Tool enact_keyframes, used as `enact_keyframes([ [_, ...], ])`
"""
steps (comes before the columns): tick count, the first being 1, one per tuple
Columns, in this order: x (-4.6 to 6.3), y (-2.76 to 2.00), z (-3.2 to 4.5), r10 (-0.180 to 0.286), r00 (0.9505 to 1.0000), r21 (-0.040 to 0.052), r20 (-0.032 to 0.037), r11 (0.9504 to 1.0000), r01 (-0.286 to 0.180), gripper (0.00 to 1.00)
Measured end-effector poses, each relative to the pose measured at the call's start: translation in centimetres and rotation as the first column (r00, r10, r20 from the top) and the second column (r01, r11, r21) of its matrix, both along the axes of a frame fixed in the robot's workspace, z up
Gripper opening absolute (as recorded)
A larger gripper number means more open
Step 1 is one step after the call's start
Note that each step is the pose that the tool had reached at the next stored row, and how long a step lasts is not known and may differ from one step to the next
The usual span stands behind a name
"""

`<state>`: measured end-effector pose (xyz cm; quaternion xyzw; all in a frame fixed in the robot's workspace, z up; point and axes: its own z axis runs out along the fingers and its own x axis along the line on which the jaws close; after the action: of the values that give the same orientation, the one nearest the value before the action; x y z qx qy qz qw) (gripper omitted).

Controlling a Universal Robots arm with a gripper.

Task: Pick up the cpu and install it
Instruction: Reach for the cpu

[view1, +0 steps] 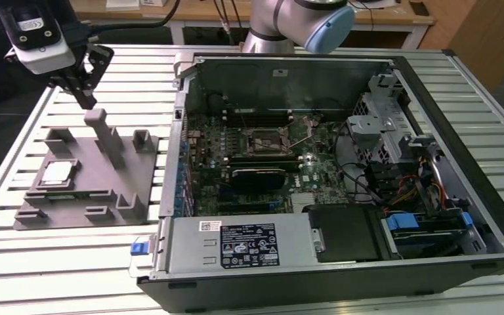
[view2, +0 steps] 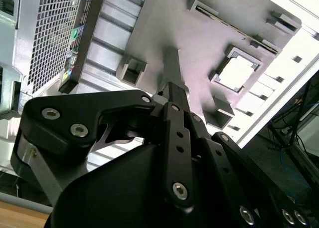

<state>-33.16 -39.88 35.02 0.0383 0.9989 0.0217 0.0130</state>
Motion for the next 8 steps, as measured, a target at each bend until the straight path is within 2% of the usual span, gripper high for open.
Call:
enact_keyframes([
  [8, -1.4, 0.00, -0.60, 0.000, 1.0000, 0.0000, 0.0000, 1.0000, 0.000, 0.11],
])
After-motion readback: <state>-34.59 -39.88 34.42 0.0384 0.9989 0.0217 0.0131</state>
